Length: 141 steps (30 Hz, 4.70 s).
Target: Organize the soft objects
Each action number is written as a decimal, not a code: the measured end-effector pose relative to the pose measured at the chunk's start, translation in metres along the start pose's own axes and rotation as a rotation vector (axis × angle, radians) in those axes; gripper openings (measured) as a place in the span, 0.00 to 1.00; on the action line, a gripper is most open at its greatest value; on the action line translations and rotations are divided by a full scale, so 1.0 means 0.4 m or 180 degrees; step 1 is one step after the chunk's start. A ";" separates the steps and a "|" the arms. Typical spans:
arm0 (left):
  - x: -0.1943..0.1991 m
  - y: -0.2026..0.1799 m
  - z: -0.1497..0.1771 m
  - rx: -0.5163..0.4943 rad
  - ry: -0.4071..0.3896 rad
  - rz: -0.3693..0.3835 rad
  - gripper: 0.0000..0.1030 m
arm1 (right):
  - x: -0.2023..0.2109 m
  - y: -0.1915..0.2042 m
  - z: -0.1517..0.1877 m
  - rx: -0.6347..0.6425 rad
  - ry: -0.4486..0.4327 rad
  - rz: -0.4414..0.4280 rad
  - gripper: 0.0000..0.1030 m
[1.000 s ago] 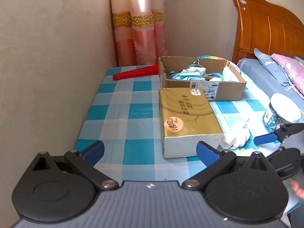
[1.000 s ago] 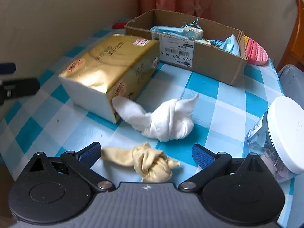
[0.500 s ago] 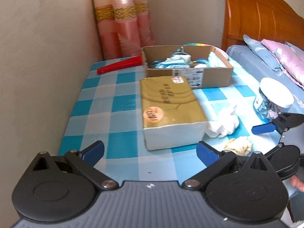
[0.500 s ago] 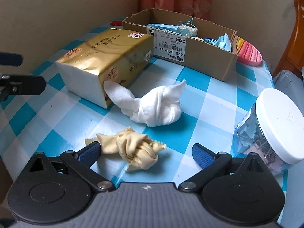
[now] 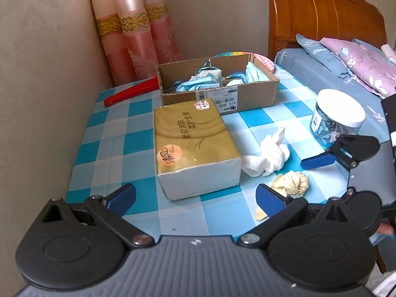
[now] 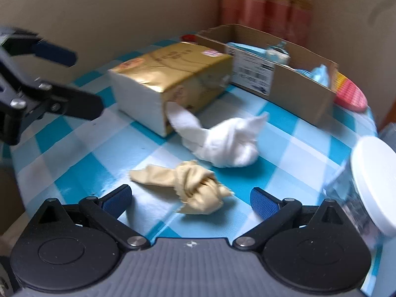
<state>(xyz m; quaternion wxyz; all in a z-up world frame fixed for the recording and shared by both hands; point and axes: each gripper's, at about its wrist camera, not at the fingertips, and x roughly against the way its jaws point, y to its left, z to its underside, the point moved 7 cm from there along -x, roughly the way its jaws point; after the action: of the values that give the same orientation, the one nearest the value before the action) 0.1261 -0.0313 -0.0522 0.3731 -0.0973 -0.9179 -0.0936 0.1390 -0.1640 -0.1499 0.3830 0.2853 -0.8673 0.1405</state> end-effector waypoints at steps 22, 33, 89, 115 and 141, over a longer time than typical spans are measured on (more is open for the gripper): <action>0.017 -0.103 -0.071 -0.0397 -0.0153 0.0491 0.99 | 0.091 0.002 0.033 0.0080 0.0039 0.0146 0.33; -0.060 -0.210 -0.114 -0.0605 -0.0113 0.0770 0.96 | 0.124 -0.062 0.097 -0.0173 -0.0119 0.0077 0.49; -0.216 -0.309 -0.091 -0.0673 0.0375 0.0794 0.39 | 0.129 -0.049 0.145 -0.0205 -0.0273 0.0177 1.00; -0.028 -0.154 -0.065 -0.0323 0.0166 0.0686 0.39 | 0.096 -0.034 0.059 -0.0090 -0.0161 0.0123 0.45; -0.047 -0.088 -0.274 -0.0561 -0.0056 0.0655 0.39 | 0.197 -0.108 -0.094 0.0002 -0.0468 0.0227 0.30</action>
<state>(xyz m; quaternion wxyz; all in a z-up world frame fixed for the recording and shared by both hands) 0.2038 -0.0939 0.0083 0.3627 -0.2241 -0.8945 -0.1343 0.1440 -0.2116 -0.0652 0.3128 0.2638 -0.9027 0.1329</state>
